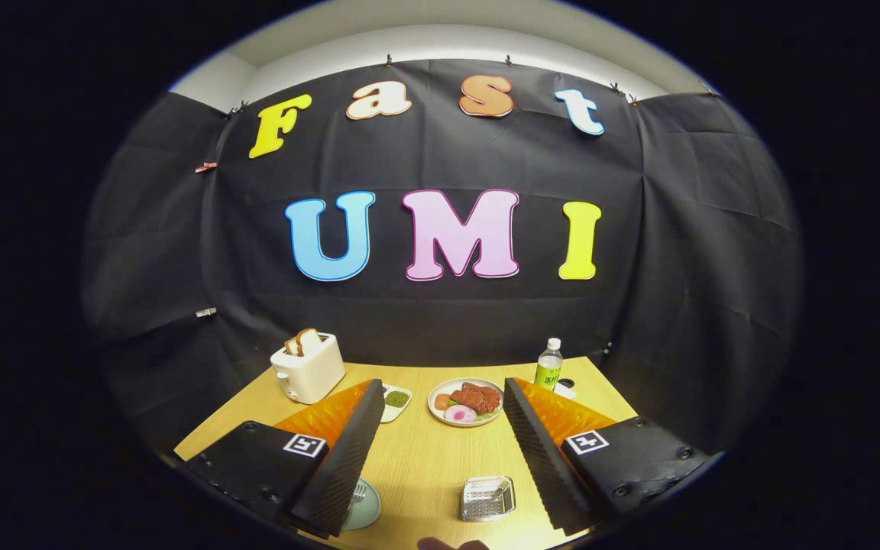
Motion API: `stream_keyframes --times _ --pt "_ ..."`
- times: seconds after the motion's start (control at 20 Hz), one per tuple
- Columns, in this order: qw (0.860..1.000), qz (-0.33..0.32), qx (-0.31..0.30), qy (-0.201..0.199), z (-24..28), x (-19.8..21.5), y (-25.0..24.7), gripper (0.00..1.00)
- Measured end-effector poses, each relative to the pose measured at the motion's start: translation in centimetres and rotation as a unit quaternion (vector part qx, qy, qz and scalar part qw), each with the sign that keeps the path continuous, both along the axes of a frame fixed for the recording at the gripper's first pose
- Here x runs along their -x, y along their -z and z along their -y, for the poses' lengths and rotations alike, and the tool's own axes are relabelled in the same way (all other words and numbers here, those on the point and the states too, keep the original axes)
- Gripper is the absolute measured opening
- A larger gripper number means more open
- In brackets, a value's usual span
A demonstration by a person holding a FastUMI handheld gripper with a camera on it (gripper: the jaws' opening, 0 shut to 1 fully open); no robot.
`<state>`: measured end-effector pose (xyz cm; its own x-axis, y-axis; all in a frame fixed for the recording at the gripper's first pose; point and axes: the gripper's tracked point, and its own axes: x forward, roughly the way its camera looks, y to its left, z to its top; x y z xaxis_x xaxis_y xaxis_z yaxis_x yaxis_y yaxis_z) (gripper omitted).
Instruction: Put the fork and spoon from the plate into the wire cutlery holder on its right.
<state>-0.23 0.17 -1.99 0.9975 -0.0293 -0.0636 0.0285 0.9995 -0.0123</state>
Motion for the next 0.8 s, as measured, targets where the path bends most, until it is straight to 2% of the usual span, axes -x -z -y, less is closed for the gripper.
stream_keyframes --times 0.55,0.8 --pt "1.000 -0.018 0.014 -0.001 -1.8 -0.3 1.6 0.98" --pt "0.998 -0.063 0.021 -0.019 -4.9 -0.4 5.6 0.98"
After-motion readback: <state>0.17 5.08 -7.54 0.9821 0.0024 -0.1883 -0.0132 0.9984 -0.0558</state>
